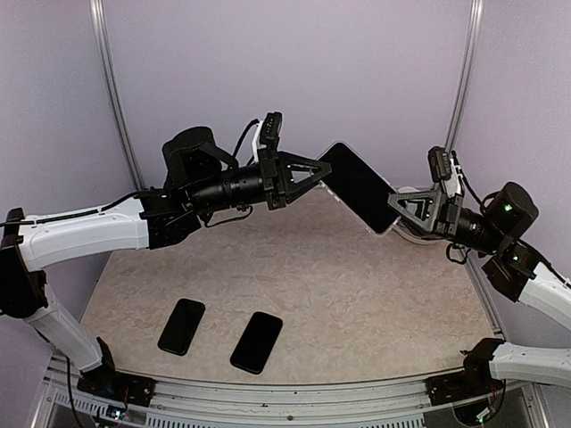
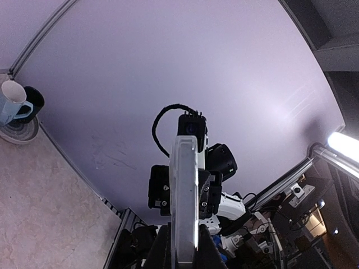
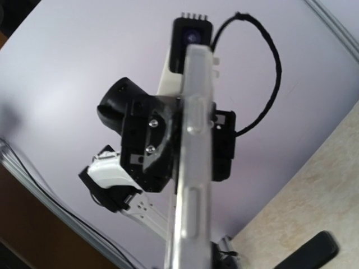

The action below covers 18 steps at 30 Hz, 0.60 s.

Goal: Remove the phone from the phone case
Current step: Pass from the left arm to the right, then remove the bottom left corner of the phone case.

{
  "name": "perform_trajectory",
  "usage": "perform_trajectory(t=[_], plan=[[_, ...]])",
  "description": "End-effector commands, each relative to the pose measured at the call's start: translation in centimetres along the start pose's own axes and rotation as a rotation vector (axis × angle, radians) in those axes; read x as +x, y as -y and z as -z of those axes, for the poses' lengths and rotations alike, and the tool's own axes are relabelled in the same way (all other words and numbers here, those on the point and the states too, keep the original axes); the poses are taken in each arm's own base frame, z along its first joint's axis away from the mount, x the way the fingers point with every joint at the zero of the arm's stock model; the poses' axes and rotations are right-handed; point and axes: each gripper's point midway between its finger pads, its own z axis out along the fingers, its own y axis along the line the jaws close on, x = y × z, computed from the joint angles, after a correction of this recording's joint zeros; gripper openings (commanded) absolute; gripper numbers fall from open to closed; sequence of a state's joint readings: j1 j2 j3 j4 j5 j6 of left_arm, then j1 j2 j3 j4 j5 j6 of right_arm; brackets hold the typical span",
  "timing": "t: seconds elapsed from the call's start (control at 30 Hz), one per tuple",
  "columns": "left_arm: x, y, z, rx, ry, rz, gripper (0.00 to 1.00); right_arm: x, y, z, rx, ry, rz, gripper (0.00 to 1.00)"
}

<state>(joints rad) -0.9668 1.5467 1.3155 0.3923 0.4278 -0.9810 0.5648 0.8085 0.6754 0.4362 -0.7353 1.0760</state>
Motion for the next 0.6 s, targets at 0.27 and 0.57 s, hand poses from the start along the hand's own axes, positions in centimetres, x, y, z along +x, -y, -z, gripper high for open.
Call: perform_trajectory(t=[0.27, 0.57], plan=[[1.4, 3.9, 1.0, 0.213, -0.026, -0.112, 0.72, 0.6, -1.3, 1.3, -0.019, -0.001, 0.004, 0.0], [2.9, 6.6, 3.5, 0.355, -0.061, -0.152, 0.53, 1.1, -3.3, 1.9, -0.111, -0.017, -0.003, 0.0]])
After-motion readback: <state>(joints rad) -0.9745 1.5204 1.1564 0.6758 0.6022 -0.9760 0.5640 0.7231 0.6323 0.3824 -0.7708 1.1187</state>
